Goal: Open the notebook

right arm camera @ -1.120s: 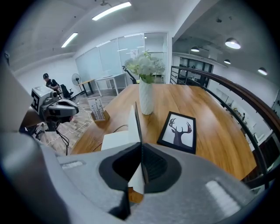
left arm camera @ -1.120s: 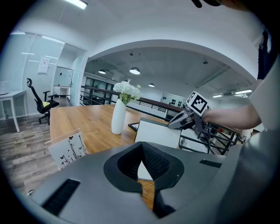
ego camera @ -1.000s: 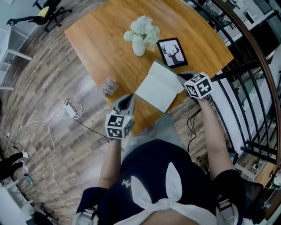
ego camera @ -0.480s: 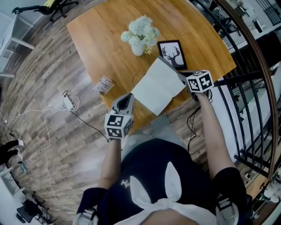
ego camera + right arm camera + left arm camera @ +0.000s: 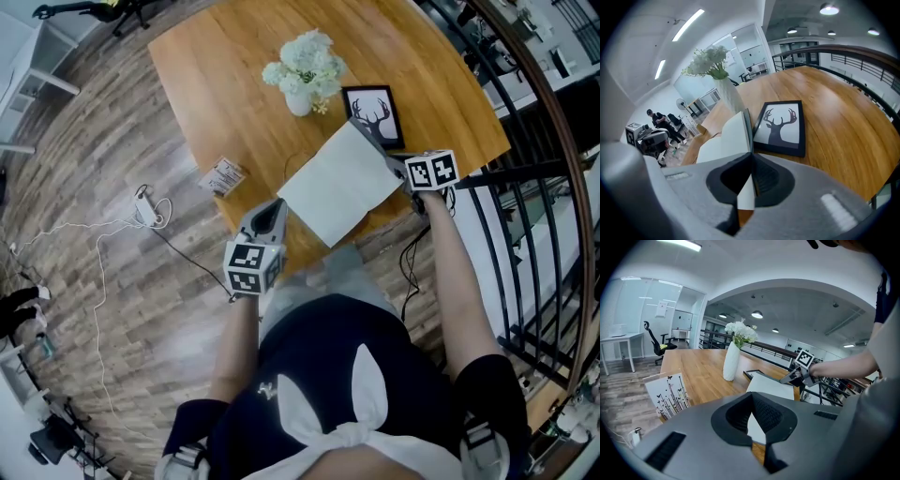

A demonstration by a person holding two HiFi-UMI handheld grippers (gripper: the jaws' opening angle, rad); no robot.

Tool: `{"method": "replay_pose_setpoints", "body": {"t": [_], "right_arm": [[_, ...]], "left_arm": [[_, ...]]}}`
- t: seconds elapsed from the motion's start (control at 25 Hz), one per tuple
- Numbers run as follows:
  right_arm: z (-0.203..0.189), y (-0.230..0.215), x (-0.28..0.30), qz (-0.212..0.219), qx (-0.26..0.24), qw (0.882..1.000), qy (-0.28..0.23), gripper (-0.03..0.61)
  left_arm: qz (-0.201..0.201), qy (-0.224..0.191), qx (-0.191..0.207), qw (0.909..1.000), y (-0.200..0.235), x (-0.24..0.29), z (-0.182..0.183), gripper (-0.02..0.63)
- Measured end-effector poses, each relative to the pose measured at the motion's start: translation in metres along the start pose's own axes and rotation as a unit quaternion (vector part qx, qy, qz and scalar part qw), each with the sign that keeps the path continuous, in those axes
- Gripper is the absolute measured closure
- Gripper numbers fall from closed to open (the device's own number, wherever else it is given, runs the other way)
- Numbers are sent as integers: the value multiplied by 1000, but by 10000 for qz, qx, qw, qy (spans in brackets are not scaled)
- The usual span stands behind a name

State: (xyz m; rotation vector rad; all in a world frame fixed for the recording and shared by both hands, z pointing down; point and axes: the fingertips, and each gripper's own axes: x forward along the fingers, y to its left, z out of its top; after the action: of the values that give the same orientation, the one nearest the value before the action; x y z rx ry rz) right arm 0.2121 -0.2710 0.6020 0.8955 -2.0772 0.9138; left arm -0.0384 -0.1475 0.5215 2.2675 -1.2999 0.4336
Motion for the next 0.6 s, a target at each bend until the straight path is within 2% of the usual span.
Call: {"method": "replay_pose_setpoints", "body": {"t": [0.12, 0.6], "right_arm": [[-6, -2, 2, 107, 280, 9995, -58, 565], [-34, 4, 3, 390, 831, 9957, -150, 565]], "left_arm": [[-14, 31, 8, 10000, 1, 0, -3, 597], [-86, 108, 11, 9999, -2, 7, -9, 597]]}}
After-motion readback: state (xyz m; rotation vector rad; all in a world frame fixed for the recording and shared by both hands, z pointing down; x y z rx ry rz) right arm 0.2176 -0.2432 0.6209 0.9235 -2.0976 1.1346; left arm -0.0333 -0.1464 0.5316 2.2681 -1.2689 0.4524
